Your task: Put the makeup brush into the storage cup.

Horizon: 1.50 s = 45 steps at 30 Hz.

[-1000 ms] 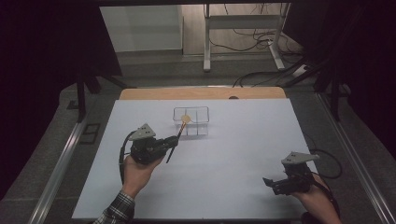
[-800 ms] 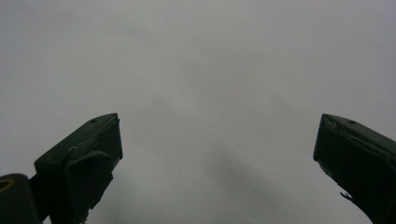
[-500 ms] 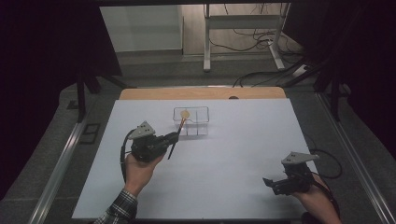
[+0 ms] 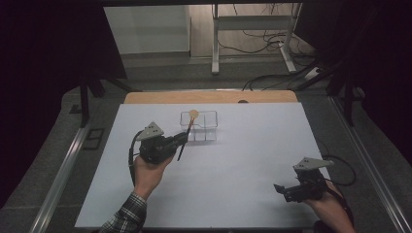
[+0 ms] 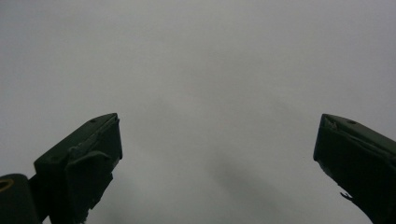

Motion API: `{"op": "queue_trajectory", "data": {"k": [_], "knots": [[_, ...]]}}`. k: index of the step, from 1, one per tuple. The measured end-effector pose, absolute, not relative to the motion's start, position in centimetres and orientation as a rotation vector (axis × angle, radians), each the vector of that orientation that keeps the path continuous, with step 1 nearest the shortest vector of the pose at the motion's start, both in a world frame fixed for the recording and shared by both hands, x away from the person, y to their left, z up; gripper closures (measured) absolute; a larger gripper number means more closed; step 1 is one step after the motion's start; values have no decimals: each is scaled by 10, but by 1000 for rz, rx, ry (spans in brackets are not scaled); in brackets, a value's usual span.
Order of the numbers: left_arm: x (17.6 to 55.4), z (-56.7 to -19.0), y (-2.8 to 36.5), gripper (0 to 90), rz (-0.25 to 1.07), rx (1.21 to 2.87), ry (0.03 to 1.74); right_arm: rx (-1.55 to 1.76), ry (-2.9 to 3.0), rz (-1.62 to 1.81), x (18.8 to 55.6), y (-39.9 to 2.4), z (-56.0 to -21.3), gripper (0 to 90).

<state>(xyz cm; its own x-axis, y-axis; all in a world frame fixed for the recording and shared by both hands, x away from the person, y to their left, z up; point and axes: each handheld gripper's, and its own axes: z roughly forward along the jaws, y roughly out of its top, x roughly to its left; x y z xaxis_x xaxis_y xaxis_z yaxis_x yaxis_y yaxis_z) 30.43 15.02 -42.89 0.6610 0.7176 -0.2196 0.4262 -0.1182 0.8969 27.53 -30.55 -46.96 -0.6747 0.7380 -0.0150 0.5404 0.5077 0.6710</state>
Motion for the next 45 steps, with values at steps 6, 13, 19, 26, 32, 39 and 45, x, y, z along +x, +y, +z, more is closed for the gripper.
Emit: {"op": "queue_trajectory", "data": {"k": [6, 13, 19, 26, 32, 39, 45], "knots": [[308, -427, 146, 838, 325, 1752, 915, 1073, 2455, 932, 275, -305, -470, 12], [313, -425, 144, 838, 325, 1750, 911, 1072, 2455, 932, 275, -305, -470, 13], [320, -423, 141, 838, 331, 1753, 909, 1071, 2457, 927, 276, -305, -470, 13], [326, -422, 140, 838, 336, 1750, 909, 1069, 2462, 925, 275, -305, -471, 13], [334, -421, 138, 838, 337, 1746, 909, 1070, 2460, 926, 276, -305, -471, 12], [341, -420, 133, 838, 342, 1744, 905, 1073, 2459, 929, 275, -305, -470, 12], [347, -420, 130, 838, 347, 1738, 907, 1079, 2451, 940, 276, -306, -470, 12]]}}
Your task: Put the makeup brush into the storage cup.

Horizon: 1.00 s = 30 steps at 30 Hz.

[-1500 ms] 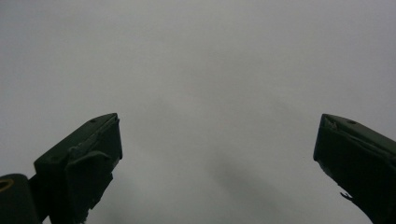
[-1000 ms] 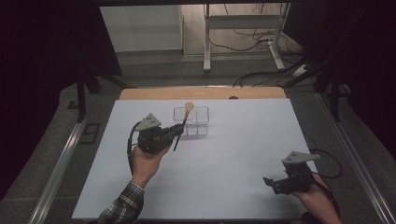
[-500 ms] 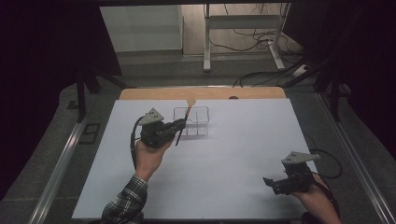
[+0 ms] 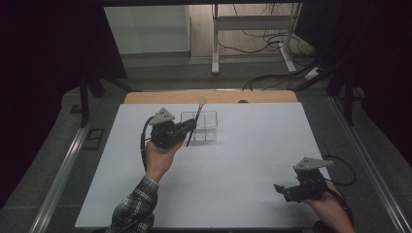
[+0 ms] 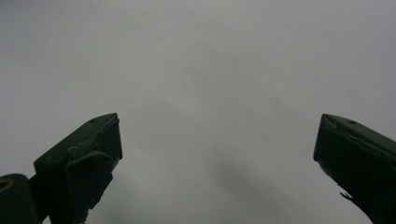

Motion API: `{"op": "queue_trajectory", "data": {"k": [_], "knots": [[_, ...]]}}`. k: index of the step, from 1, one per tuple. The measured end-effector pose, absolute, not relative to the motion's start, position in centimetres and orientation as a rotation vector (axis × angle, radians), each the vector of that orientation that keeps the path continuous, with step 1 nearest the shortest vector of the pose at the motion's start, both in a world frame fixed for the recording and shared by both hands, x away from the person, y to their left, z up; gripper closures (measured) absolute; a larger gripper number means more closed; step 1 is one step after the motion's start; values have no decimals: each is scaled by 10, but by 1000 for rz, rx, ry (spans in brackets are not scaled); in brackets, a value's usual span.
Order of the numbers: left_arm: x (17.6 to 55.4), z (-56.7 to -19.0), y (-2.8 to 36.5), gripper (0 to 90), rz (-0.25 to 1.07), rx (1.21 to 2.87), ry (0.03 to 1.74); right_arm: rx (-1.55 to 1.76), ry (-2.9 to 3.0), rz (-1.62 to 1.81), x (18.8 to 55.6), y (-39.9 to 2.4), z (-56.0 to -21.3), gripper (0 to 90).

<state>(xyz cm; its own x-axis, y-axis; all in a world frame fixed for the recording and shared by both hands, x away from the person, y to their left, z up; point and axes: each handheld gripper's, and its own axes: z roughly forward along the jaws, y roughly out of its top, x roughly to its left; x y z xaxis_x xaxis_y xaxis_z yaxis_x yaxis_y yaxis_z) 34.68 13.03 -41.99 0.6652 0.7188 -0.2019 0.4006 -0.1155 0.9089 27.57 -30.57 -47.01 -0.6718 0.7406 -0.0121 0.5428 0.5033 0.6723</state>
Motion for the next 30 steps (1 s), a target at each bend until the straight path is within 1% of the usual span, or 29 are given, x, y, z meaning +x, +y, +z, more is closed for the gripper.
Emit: {"op": "queue_trajectory", "data": {"k": [30], "knots": [[381, -421, 118, 837, 375, 1715, 907, 1122, 2400, 1030, 277, -310, -466, 0]]}}
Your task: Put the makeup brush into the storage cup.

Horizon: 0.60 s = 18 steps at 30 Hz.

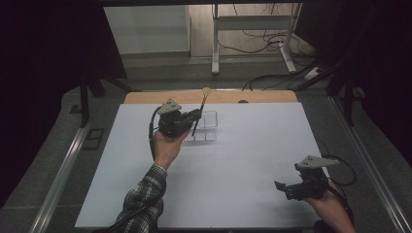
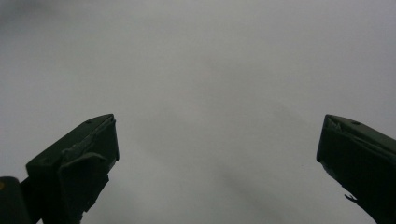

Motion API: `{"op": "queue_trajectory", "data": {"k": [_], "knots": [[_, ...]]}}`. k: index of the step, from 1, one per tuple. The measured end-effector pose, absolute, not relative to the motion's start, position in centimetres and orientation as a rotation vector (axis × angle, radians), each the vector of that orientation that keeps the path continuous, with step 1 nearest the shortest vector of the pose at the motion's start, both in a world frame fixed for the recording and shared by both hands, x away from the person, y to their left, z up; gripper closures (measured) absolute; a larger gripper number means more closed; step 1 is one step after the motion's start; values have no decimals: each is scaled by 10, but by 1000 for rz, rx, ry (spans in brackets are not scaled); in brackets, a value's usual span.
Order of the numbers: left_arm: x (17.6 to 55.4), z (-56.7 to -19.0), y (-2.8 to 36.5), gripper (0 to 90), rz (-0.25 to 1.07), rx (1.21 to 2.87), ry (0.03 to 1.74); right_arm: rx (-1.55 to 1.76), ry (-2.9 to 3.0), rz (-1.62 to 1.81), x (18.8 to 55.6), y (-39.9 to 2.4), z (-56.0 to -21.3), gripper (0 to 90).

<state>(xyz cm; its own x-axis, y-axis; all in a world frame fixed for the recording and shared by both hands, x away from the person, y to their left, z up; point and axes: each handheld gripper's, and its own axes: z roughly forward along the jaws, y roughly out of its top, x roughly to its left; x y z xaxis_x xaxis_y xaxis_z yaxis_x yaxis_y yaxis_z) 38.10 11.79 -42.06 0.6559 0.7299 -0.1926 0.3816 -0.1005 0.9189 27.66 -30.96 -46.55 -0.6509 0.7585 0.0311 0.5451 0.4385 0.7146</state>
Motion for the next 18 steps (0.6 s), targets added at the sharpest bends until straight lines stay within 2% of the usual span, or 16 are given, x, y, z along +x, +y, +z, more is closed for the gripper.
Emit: {"op": "queue_trajectory", "data": {"k": [18], "knots": [[397, -420, 114, 838, 387, 1687, 924, 1118, 2416, 1015, 277, -309, -467, 0]]}}
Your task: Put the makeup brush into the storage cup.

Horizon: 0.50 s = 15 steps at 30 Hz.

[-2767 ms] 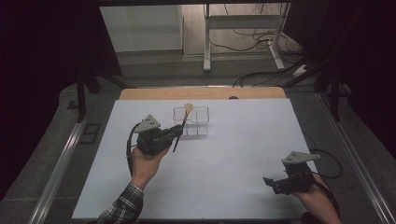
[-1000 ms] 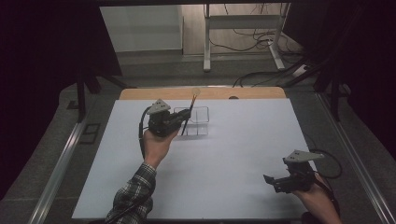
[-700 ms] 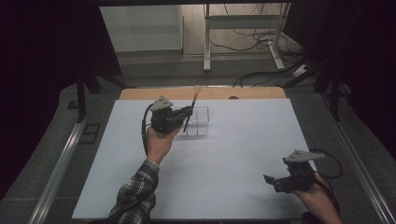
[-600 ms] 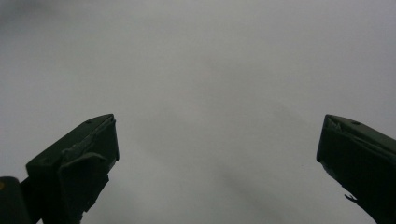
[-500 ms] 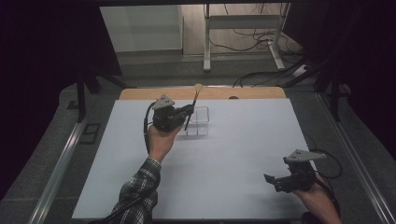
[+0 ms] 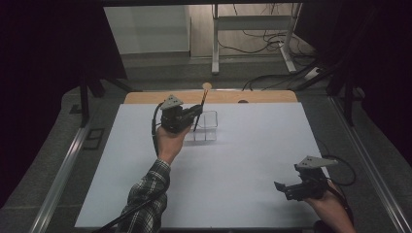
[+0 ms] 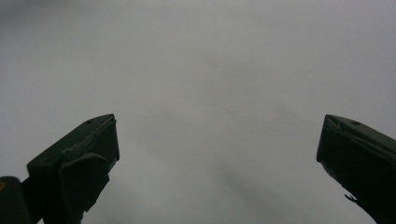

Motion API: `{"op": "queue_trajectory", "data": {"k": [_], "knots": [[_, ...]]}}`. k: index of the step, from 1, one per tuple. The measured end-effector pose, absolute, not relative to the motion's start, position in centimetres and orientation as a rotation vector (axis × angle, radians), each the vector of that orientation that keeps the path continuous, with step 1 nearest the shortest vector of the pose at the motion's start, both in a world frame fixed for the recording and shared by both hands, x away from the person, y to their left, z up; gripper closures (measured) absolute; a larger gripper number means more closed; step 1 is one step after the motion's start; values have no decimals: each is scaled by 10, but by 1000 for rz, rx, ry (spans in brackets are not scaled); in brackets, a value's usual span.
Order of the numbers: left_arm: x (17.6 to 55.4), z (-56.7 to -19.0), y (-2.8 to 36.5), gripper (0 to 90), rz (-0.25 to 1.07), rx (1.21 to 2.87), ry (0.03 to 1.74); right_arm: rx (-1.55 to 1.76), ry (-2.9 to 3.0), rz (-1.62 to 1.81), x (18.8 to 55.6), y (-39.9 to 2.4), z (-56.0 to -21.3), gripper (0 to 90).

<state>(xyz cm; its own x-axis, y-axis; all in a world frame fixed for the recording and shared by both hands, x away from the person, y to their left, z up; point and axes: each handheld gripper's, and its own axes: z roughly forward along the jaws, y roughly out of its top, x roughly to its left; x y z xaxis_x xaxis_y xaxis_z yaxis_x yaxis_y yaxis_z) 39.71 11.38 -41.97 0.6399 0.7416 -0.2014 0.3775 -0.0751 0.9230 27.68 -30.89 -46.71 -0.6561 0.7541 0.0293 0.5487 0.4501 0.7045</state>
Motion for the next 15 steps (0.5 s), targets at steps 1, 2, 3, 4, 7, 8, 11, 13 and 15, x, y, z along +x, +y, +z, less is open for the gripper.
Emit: {"op": "queue_trajectory", "data": {"k": [1, 2, 3, 4, 7, 8, 11, 13, 15], "knots": [[398, -419, 113, 837, 388, 1686, 923, 1118, 2416, 1015, 277, -309, -467, 0], [398, -418, 112, 838, 388, 1687, 921, 1119, 2416, 1015, 277, -309, -467, 0], [399, -418, 112, 838, 389, 1686, 920, 1119, 2416, 1014, 277, -309, -467, 0], [399, -418, 112, 838, 389, 1684, 920, 1119, 2416, 1015, 277, -309, -467, 0], [402, -416, 111, 838, 391, 1682, 917, 1119, 2417, 1013, 277, -309, -467, 0], [402, -416, 110, 838, 392, 1683, 917, 1119, 2417, 1013, 277, -309, -467, 0], [405, -415, 108, 837, 394, 1686, 913, 1120, 2418, 1011, 277, -309, -467, 0], [406, -414, 106, 837, 393, 1684, 908, 1120, 2417, 1009, 277, -309, -468, 0], [408, -414, 105, 838, 393, 1684, 907, 1120, 2417, 1010, 277, -308, -468, 0]]}}
